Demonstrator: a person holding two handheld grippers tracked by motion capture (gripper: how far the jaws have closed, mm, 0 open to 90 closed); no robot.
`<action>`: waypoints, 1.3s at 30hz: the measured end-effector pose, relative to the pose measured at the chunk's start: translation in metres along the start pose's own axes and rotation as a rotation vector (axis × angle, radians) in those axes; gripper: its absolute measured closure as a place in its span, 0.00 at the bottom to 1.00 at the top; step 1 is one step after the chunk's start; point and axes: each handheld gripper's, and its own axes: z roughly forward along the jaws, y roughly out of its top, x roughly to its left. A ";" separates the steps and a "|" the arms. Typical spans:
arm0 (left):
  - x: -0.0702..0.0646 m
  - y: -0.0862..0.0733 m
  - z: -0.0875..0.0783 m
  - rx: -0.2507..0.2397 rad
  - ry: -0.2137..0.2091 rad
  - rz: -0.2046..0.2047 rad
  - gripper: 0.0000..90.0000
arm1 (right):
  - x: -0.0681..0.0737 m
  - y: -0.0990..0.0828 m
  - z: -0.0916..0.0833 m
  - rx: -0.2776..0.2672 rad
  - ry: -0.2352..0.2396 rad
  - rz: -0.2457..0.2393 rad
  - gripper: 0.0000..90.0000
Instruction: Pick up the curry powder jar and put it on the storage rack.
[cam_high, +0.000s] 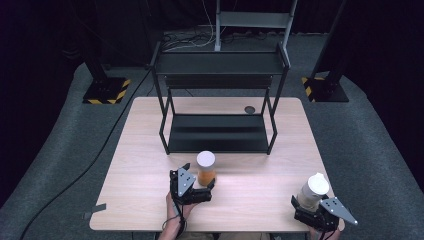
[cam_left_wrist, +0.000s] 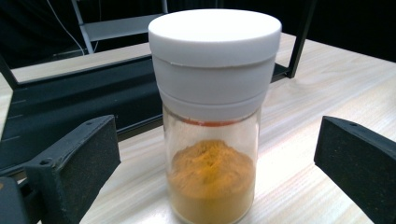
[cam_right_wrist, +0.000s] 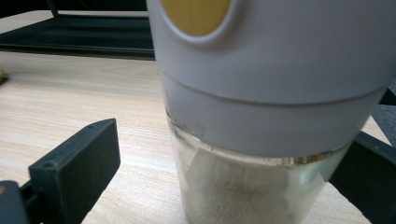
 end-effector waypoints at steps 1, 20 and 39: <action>-0.001 0.000 0.003 0.000 0.002 0.004 0.00 | 0.000 0.000 0.000 -0.001 0.001 0.000 0.00; 0.005 0.007 0.029 -0.046 0.014 -0.050 0.00 | 0.001 -0.001 0.000 -0.005 -0.004 -0.008 0.00; 0.006 0.003 0.030 -0.088 -0.023 -0.037 0.37 | 0.002 -0.002 0.000 -0.011 -0.008 -0.009 0.00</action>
